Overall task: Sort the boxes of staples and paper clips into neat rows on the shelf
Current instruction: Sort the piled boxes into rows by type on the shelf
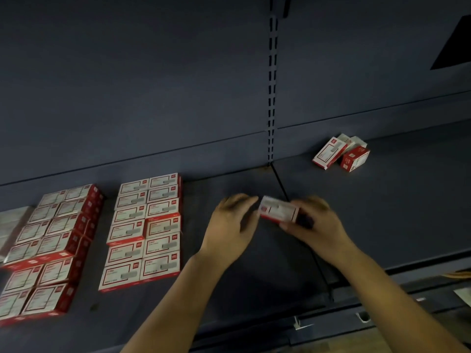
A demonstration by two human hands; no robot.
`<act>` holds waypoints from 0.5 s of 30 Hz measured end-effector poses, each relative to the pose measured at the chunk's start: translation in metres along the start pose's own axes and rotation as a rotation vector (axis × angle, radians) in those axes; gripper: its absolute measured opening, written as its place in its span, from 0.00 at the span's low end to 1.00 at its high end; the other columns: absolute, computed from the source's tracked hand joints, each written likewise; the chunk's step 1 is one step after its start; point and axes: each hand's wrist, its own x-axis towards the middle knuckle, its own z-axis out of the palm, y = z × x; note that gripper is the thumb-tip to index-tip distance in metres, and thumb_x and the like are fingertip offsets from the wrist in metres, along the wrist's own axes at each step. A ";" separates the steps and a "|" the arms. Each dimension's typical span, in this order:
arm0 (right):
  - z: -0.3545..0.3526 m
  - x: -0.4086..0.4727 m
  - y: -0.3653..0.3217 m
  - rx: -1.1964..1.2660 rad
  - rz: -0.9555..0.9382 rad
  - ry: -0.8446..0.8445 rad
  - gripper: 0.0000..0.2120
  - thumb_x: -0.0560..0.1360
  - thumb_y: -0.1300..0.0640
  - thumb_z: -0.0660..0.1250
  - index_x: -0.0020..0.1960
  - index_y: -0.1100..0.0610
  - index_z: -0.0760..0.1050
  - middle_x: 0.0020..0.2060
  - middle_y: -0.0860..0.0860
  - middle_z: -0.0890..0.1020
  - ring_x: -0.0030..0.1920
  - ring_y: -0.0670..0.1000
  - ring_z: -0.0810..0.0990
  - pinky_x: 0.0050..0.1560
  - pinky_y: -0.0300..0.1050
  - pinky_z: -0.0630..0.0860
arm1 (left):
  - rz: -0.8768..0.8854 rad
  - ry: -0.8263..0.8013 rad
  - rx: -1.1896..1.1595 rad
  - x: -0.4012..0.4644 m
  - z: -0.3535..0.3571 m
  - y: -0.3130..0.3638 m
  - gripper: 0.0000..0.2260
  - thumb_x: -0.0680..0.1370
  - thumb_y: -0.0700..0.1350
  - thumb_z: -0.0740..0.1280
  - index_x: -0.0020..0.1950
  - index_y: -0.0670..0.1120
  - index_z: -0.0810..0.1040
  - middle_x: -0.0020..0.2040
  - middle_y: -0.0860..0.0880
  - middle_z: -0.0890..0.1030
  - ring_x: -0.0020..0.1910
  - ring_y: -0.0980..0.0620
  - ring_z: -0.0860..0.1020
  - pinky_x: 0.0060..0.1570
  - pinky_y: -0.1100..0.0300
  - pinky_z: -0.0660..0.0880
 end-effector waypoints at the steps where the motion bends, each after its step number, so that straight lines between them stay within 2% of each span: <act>1: 0.000 -0.009 -0.010 0.042 -0.057 -0.032 0.22 0.66 0.44 0.70 0.54 0.58 0.78 0.46 0.48 0.75 0.48 0.44 0.72 0.47 0.27 0.67 | -0.127 -0.071 -0.166 0.001 -0.007 0.007 0.12 0.78 0.48 0.62 0.57 0.45 0.80 0.52 0.49 0.81 0.52 0.56 0.77 0.54 0.60 0.75; 3: -0.004 -0.021 -0.024 0.087 -0.115 -0.079 0.24 0.65 0.43 0.67 0.55 0.56 0.77 0.48 0.48 0.76 0.50 0.42 0.71 0.50 0.25 0.67 | -0.347 -0.296 -0.431 0.005 -0.019 0.012 0.09 0.78 0.50 0.63 0.50 0.49 0.81 0.45 0.54 0.83 0.46 0.60 0.80 0.51 0.62 0.76; 6: -0.010 -0.024 -0.032 0.112 -0.117 -0.125 0.23 0.64 0.41 0.67 0.57 0.47 0.75 0.52 0.47 0.76 0.55 0.41 0.71 0.55 0.28 0.68 | -0.394 -0.463 -0.576 0.008 -0.030 0.007 0.07 0.77 0.46 0.65 0.47 0.47 0.82 0.42 0.50 0.84 0.43 0.57 0.82 0.45 0.63 0.78; 8: -0.010 -0.024 -0.037 0.133 -0.129 -0.095 0.26 0.64 0.41 0.68 0.60 0.45 0.71 0.54 0.47 0.77 0.57 0.40 0.72 0.56 0.28 0.69 | -0.411 -0.487 -0.686 0.008 -0.038 0.004 0.06 0.76 0.43 0.66 0.49 0.43 0.81 0.44 0.46 0.84 0.44 0.53 0.82 0.43 0.64 0.78; 10: -0.006 -0.022 -0.041 0.189 -0.136 -0.027 0.25 0.64 0.43 0.69 0.60 0.46 0.71 0.53 0.44 0.78 0.56 0.39 0.74 0.54 0.26 0.69 | -0.423 -0.496 -0.815 0.004 -0.045 -0.001 0.08 0.73 0.42 0.67 0.51 0.43 0.81 0.46 0.44 0.84 0.45 0.50 0.82 0.43 0.61 0.78; 12: -0.002 -0.018 -0.048 0.268 -0.088 0.061 0.23 0.63 0.45 0.72 0.56 0.49 0.74 0.50 0.41 0.79 0.52 0.39 0.76 0.51 0.27 0.70 | -0.453 -0.513 -0.962 -0.004 -0.051 -0.004 0.11 0.71 0.40 0.69 0.53 0.44 0.81 0.46 0.45 0.84 0.46 0.49 0.82 0.44 0.58 0.79; 15: 0.009 -0.014 -0.063 0.298 -0.043 0.138 0.17 0.64 0.52 0.75 0.49 0.51 0.75 0.43 0.44 0.80 0.47 0.39 0.77 0.47 0.27 0.71 | -0.469 -0.481 -1.127 -0.019 -0.055 -0.009 0.15 0.70 0.36 0.69 0.56 0.43 0.78 0.46 0.46 0.83 0.47 0.48 0.82 0.43 0.56 0.79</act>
